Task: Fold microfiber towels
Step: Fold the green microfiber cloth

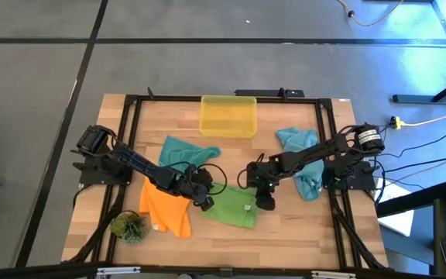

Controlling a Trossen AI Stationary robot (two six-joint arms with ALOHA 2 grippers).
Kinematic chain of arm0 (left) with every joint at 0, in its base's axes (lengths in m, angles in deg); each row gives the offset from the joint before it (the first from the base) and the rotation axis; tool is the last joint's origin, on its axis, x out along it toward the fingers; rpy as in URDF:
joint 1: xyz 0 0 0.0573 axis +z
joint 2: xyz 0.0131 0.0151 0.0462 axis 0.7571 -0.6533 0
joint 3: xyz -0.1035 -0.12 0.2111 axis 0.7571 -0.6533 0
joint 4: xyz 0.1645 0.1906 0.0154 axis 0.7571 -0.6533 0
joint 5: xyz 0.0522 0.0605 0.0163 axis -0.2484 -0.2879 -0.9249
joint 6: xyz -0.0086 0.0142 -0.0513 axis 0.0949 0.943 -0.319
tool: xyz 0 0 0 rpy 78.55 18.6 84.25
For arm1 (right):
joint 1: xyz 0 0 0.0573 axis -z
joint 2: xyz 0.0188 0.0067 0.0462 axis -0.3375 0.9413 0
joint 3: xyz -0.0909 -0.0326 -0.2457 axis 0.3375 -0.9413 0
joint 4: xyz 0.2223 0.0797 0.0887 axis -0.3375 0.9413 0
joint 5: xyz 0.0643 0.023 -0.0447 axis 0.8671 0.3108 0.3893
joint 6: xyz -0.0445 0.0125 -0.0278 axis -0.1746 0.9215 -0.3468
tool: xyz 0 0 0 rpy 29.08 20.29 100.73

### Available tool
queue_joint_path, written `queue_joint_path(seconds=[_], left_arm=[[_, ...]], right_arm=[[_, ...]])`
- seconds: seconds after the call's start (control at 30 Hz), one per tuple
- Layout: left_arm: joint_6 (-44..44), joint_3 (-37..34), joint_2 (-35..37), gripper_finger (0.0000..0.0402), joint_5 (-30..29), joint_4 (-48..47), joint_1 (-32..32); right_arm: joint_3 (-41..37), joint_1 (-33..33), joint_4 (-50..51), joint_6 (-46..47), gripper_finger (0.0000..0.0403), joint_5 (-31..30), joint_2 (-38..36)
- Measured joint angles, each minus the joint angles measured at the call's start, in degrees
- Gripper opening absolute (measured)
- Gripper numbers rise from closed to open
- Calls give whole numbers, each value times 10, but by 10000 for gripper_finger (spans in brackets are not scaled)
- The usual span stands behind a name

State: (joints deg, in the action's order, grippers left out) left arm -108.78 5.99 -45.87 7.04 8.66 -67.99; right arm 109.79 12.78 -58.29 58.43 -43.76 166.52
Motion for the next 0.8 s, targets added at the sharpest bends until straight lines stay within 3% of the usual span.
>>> queue_joint_path(seconds=[0.1,0.2,0.33,0.6,0.8], left_arm=[[0,0,0,0,0,0,0],[0,0,0,0,0,0,0],[0,0,0,0,0,0,0],[0,0,0,0,1,0,0],[0,0,0,0,1,0,0]], right_arm=[[0,0,-10,7,189,-9,0],[0,-5,-10,15,184,-59,1],[0,-6,-11,14,141,-64,7],[0,-5,-7,-11,15,-45,8],[0,-5,-6,-11,8,-30,4]])
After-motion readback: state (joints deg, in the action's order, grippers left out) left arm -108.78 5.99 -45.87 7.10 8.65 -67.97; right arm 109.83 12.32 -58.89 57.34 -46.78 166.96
